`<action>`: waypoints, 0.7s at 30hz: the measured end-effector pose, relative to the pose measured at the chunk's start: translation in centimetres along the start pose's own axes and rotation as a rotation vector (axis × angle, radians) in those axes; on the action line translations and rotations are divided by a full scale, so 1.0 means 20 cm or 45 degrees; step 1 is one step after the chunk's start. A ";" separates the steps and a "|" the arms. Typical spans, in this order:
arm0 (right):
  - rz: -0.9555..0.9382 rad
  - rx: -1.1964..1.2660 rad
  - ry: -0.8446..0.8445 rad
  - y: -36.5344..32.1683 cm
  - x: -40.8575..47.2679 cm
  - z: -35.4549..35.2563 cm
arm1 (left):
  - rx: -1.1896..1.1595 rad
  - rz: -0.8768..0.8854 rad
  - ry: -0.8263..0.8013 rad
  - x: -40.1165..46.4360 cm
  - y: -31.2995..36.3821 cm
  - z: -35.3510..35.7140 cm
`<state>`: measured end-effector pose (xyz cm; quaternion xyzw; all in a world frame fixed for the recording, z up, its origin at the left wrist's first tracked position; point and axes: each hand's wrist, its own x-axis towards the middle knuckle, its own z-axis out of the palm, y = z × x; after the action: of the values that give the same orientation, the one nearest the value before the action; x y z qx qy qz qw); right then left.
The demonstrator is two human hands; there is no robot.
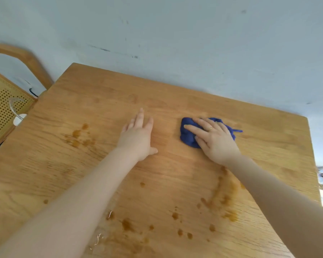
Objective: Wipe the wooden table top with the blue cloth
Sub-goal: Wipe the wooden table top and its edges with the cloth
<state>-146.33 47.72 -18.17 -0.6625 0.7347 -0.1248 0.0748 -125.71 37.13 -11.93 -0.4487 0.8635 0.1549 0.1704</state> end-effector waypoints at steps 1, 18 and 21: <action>0.101 -0.005 0.052 0.06 0.07 0.00 | -0.016 0.048 0.022 -0.01 0.04 0.02; 0.073 0.045 0.170 0.27 0.00 -0.06 | 0.074 -0.020 -0.184 0.05 0.50 0.09; 0.338 -0.039 0.210 0.42 0.19 -0.09 | 0.085 -0.032 -0.155 0.05 0.49 0.14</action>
<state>-155.18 44.87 -18.66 -0.5481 0.8214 -0.1564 0.0200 -134.00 42.95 -13.67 -0.4433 0.8505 0.1509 0.2394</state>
